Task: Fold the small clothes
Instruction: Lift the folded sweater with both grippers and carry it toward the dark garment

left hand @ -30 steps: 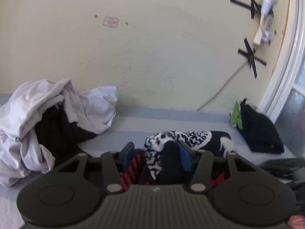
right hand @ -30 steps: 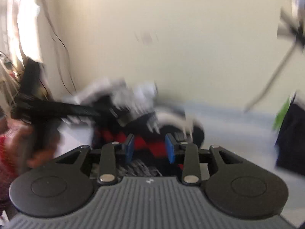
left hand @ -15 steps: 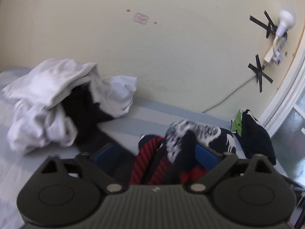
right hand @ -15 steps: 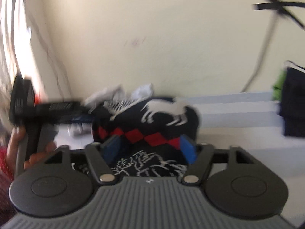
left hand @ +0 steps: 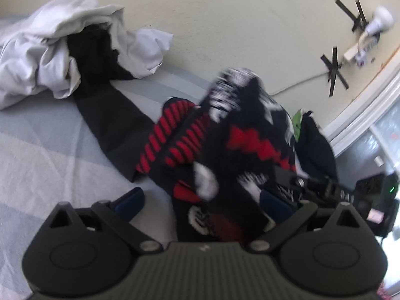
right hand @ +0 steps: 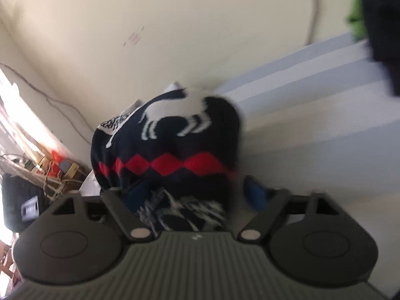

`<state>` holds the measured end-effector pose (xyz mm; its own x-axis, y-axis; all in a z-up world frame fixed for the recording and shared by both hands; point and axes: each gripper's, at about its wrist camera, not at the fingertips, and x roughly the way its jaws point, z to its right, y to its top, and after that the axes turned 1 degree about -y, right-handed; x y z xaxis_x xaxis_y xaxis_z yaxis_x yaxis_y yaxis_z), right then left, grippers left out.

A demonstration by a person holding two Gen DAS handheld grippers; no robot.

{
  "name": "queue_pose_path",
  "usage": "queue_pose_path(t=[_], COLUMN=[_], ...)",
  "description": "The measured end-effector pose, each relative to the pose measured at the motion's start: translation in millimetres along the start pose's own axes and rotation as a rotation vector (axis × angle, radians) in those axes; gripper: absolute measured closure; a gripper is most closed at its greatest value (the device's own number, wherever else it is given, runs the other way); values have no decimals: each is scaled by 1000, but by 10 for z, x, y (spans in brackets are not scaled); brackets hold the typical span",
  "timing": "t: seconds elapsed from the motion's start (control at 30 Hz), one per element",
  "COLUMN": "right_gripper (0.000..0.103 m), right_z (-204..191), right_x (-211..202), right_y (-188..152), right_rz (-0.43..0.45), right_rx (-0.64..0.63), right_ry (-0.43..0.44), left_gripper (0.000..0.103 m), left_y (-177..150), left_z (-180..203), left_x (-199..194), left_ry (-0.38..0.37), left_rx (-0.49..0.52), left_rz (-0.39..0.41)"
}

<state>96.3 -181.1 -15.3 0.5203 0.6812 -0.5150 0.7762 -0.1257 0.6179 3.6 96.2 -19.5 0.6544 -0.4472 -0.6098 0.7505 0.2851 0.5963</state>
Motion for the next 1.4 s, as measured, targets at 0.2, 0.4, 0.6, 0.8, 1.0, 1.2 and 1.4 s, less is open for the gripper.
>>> queue_pose_path(t=[0.2,0.4,0.6,0.8,1.0,1.2,1.4], right_gripper=[60,59,54,30,26,27,55], right_z=[-154,91,403,425,470,537,517], right_x=[-592,-1579,-1820,-1777,-1596,-1630,-1399], right_y=[-138,-475,-557,-566,-545,-552,-156], right_rz=[74,196,200,203,184,160,157], right_rx=[-66,-78,39,15,65,68,43], right_ry=[-12,-162,-173,-166,-125,-71,33], left_gripper=[42,34,10,0,0,9,19], left_y=[-129,-385,-250,28,115,80,238], left_z=[453,1217,1415,1488,1658,1221,1259], left_x=[242,649,688,394,920,1005,1060], left_ry=[-95,-182,-64,52,-47,-240,-333], left_rx=[36,241,348,414,476,290,158], left_rz=[-82,-172,-175,-44,-196,-231,-187])
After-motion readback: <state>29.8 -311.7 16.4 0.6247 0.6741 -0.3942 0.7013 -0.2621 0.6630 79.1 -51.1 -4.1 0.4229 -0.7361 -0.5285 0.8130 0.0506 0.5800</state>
